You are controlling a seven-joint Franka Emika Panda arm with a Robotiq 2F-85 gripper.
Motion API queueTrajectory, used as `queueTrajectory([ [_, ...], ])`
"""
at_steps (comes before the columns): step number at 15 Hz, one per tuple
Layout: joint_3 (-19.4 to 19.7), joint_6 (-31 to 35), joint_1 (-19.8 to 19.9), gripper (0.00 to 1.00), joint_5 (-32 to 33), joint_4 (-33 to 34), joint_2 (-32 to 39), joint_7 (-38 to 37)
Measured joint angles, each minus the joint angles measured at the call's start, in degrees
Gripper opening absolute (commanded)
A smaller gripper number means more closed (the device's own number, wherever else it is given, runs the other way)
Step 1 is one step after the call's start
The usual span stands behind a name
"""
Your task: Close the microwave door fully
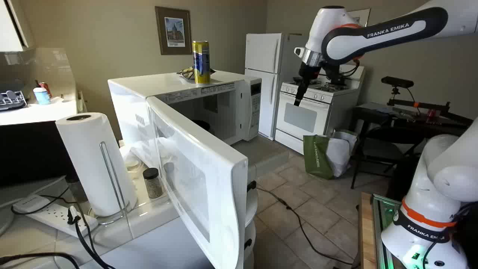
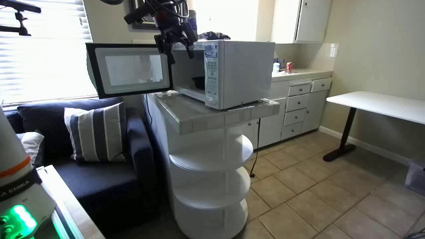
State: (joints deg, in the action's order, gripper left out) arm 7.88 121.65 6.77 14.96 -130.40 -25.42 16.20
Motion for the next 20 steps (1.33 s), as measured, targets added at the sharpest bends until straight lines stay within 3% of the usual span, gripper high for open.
queueTrajectory([
  [12,-0.51,0.11,-0.70,1.00,-0.08,0.08,-0.18,0.33],
  [15,-3.75,-0.52,-4.64,1.00,-0.87,1.42,-0.99,0.94],
  [20,-8.18,-2.17,-13.87,1.00,-7.36,6.17,-1.45,4.78],
])
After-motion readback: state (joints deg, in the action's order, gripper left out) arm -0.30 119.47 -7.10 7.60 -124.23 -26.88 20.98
